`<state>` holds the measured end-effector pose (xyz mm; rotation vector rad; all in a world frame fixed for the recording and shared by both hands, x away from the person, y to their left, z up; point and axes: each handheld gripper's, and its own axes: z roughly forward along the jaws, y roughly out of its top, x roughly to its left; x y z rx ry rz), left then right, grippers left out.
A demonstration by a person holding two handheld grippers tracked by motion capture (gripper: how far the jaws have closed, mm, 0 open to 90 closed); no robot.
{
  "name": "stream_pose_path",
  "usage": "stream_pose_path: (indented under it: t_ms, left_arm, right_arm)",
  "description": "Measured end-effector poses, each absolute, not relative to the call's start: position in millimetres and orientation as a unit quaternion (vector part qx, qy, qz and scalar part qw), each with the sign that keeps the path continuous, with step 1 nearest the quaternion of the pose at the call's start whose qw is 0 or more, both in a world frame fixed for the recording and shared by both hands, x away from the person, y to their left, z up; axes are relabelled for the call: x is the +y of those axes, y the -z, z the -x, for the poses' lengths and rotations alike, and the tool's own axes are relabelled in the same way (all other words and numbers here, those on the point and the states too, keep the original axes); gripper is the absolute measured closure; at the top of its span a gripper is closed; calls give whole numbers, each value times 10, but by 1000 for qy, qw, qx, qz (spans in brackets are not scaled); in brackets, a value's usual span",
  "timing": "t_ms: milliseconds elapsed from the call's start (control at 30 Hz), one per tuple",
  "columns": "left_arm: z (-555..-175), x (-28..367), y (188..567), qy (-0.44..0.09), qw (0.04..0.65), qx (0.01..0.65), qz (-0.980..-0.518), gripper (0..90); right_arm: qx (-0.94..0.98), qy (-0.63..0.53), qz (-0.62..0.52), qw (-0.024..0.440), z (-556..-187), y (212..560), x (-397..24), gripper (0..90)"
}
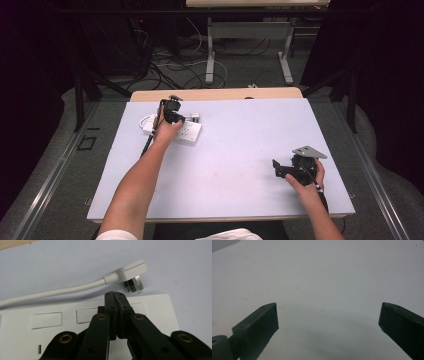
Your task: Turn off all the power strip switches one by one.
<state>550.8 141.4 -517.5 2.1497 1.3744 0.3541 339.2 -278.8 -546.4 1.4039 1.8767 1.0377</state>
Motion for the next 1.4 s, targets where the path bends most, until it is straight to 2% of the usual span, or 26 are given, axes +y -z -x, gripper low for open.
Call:
stream_pose_path:
  t_ms: [1400]
  left_arm:
    - [-5445,1116,5188,-126,279,493,-814,884]
  right_arm:
    - [701,-389,-526,284,-3387,5464,-2787,20]
